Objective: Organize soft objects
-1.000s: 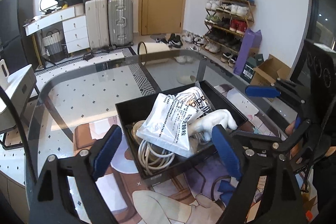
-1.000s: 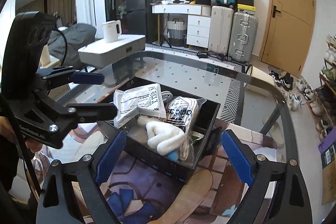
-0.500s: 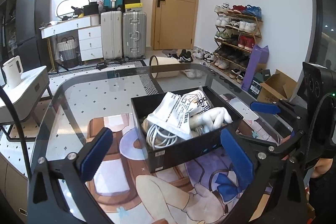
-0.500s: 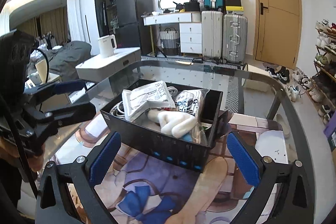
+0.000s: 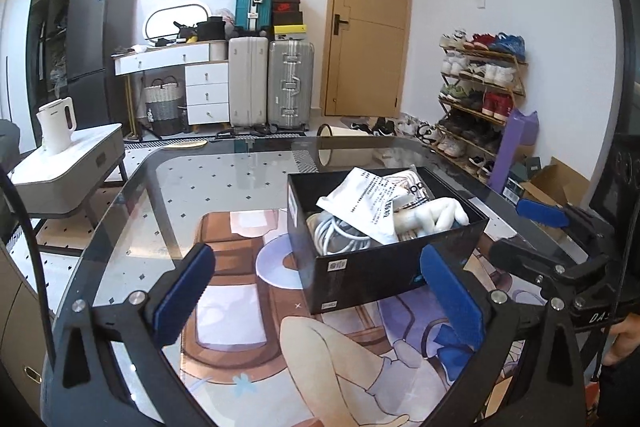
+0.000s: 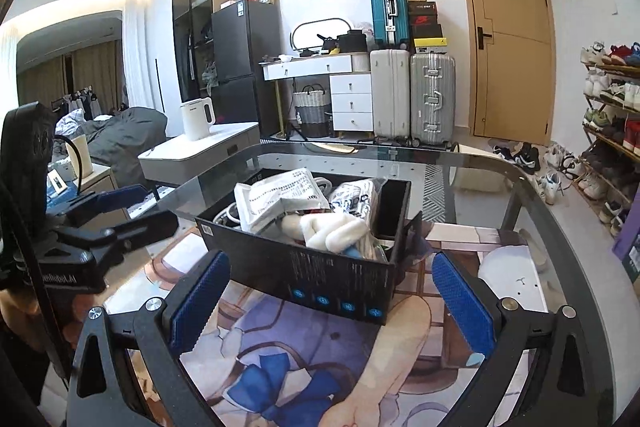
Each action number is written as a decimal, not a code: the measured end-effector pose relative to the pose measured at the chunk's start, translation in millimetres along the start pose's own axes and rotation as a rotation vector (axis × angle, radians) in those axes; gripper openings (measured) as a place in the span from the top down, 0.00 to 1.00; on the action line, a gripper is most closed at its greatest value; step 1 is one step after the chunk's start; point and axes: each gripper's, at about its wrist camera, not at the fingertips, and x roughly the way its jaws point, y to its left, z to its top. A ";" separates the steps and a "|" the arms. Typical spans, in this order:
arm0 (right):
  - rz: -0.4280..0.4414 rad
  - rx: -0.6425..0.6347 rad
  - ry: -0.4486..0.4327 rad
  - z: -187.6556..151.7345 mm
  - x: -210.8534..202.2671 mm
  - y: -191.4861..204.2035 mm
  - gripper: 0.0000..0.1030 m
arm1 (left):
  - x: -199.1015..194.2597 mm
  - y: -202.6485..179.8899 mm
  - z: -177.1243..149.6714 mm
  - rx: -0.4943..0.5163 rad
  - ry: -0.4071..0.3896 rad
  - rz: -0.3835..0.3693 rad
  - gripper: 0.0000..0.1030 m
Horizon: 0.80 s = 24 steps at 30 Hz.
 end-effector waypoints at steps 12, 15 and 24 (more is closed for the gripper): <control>-0.014 0.003 -0.044 -3.2 -8.5 -2.6 0.01 | -4.5 1.0 -14.9 -0.004 -0.050 0.034 0.00; -0.019 -0.015 -0.057 -3.9 -11.0 1.9 0.01 | -4.0 0.6 -15.0 -0.006 -0.049 0.038 0.00; -0.032 -0.036 -0.083 -7.0 -16.5 6.4 0.01 | -7.8 -0.6 -15.9 0.002 -0.057 0.053 0.00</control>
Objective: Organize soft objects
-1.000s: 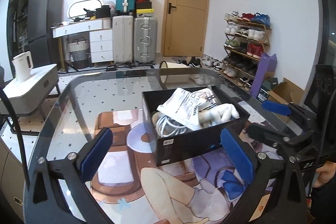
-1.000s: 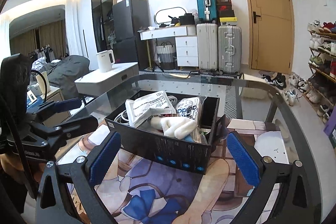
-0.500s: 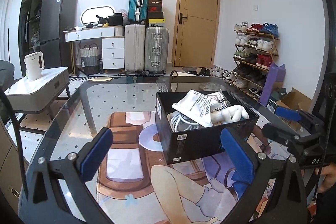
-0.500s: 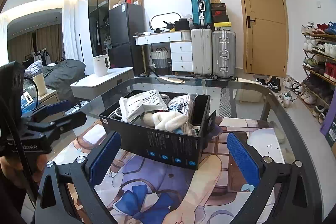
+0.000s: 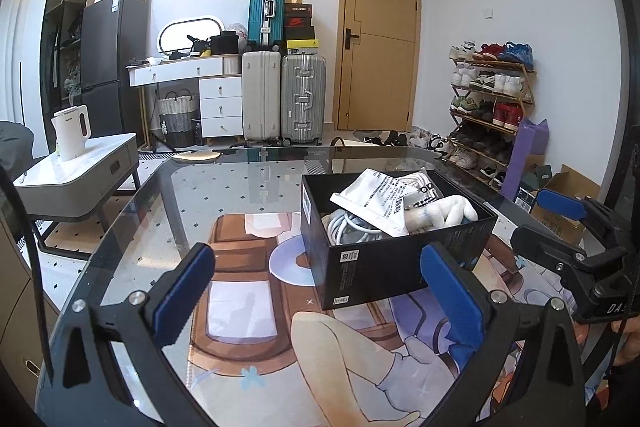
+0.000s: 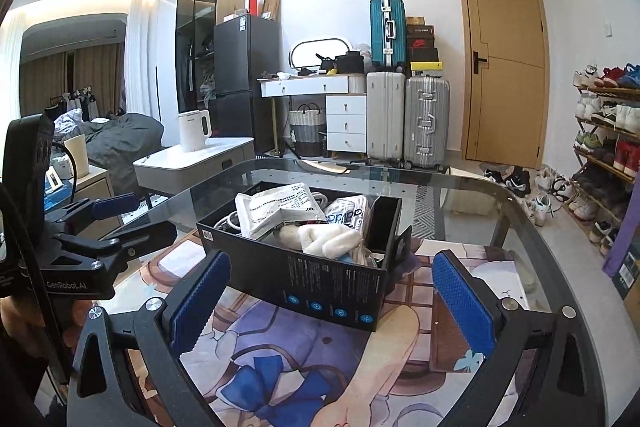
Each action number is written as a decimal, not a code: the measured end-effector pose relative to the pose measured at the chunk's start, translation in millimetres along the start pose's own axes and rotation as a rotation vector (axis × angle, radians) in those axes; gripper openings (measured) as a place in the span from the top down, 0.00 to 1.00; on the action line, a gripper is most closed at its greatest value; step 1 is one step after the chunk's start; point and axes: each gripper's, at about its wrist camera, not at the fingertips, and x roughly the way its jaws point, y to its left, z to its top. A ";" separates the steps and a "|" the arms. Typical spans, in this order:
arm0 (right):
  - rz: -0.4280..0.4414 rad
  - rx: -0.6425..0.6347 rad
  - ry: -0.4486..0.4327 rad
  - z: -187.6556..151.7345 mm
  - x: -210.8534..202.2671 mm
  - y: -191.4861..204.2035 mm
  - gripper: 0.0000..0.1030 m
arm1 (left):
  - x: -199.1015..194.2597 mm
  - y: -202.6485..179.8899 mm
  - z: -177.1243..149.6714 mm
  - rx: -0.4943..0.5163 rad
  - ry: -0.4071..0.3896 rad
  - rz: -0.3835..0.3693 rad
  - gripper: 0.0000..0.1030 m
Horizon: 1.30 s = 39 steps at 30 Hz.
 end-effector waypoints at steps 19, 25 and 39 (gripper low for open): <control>-0.014 0.001 -0.017 -0.8 -7.9 -2.2 0.01 | 3.1 -0.7 1.6 0.001 -0.002 0.000 0.00; -0.014 -0.003 -0.018 -0.5 -8.6 -1.8 0.01 | 3.2 -1.0 0.7 -0.001 -0.008 0.001 0.00; -0.014 -0.006 -0.019 -0.9 -8.6 -1.3 0.01 | 1.4 -2.0 0.2 0.008 -0.022 0.011 0.00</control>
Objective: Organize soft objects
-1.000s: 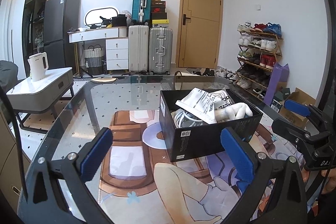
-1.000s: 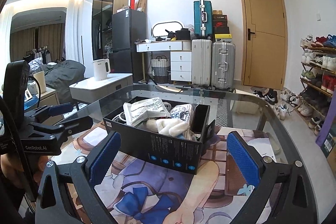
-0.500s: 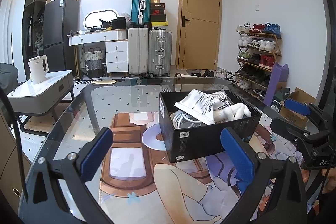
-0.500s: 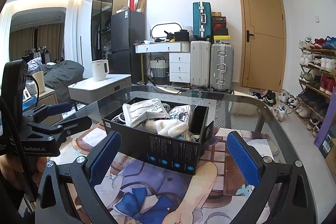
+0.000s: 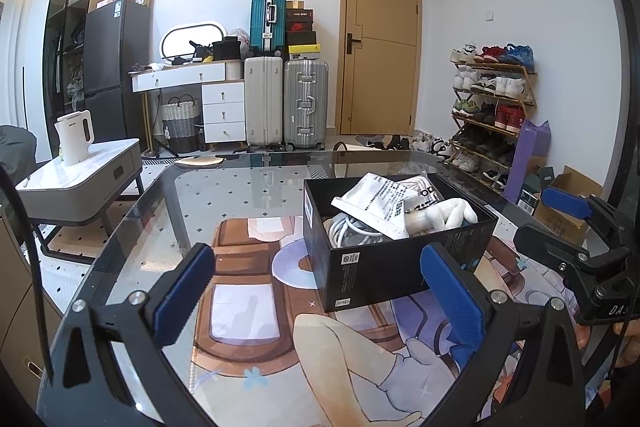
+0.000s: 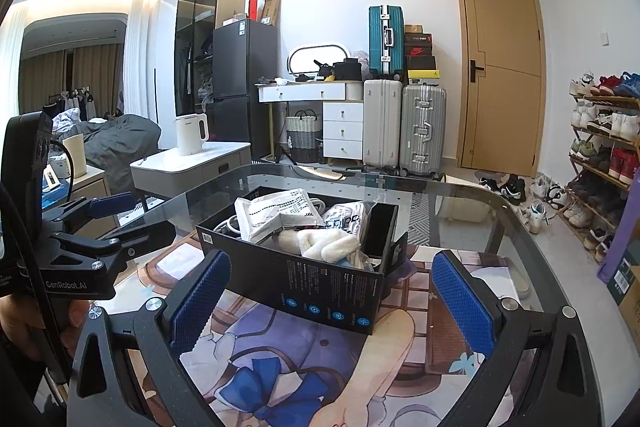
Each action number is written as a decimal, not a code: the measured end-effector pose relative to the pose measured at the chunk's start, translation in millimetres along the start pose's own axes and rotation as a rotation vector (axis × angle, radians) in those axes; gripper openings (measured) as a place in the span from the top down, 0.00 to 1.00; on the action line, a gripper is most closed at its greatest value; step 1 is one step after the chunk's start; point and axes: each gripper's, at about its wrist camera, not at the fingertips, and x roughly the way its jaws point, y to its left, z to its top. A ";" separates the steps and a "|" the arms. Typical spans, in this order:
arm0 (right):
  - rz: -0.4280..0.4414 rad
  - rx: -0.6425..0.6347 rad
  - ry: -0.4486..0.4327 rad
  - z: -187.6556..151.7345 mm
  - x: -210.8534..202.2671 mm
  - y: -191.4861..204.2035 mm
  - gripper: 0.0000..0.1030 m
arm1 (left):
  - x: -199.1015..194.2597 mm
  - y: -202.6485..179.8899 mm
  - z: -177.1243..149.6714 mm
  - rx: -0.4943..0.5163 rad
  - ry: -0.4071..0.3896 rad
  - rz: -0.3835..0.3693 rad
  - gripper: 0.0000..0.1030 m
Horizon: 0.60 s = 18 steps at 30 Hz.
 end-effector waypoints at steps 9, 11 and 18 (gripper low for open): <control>0.001 -0.002 -0.001 0.7 0.3 0.7 0.01 | -3.6 0.4 0.5 -0.001 -0.009 -0.003 0.00; 0.001 -0.002 -0.001 0.7 0.3 0.5 0.01 | -4.0 -0.1 0.6 0.000 -0.010 -0.004 0.00; 0.001 -0.002 -0.001 0.4 0.4 1.1 0.01 | -6.5 -0.3 1.2 0.004 -0.018 -0.007 0.00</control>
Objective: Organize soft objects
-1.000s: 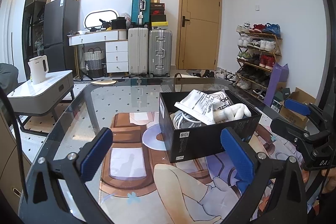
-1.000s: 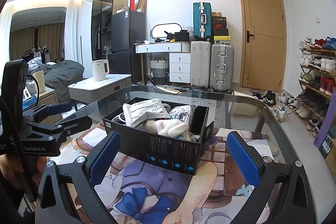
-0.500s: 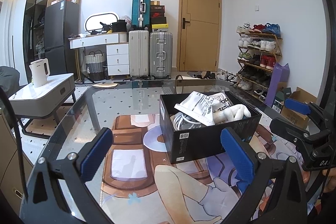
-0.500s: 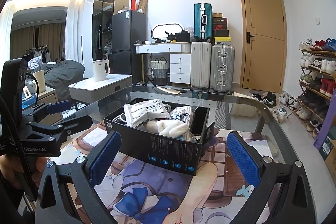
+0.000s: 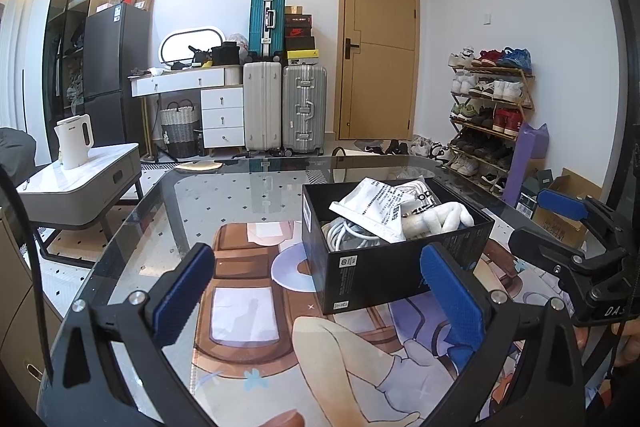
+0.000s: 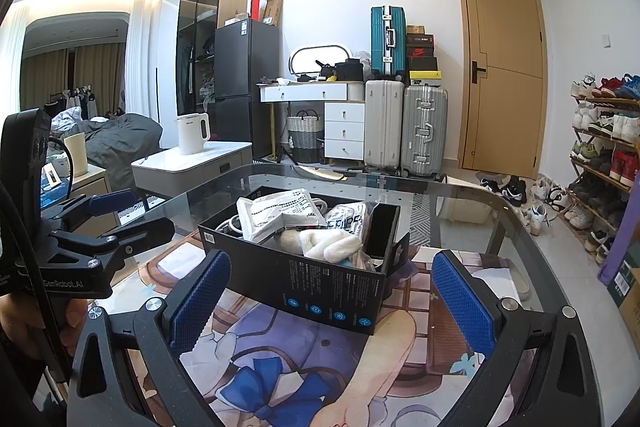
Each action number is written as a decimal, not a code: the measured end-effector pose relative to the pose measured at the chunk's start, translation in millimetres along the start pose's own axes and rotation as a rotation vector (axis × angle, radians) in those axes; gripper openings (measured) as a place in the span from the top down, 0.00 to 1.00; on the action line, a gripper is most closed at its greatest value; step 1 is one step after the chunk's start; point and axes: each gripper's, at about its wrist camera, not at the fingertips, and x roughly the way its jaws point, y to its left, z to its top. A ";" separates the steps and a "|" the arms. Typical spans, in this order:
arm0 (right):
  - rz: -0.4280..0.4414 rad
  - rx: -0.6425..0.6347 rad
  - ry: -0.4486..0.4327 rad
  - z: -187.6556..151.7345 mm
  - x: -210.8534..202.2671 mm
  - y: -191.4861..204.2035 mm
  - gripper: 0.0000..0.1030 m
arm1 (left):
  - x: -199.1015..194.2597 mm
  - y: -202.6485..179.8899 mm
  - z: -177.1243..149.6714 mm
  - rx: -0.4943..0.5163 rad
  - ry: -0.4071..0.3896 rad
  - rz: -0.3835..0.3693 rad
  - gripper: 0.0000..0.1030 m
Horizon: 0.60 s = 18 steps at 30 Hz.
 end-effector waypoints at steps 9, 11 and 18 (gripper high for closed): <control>0.000 0.000 0.000 -0.5 0.1 0.3 0.01 | -0.3 -1.0 0.4 0.005 -0.005 0.002 0.00; -0.001 -0.001 0.000 -0.5 0.1 0.2 0.01 | -1.0 -2.0 0.1 0.006 -0.006 0.005 0.00; -0.001 -0.001 0.000 -0.9 0.1 0.6 0.01 | -2.1 -2.3 0.8 0.005 -0.011 0.004 0.00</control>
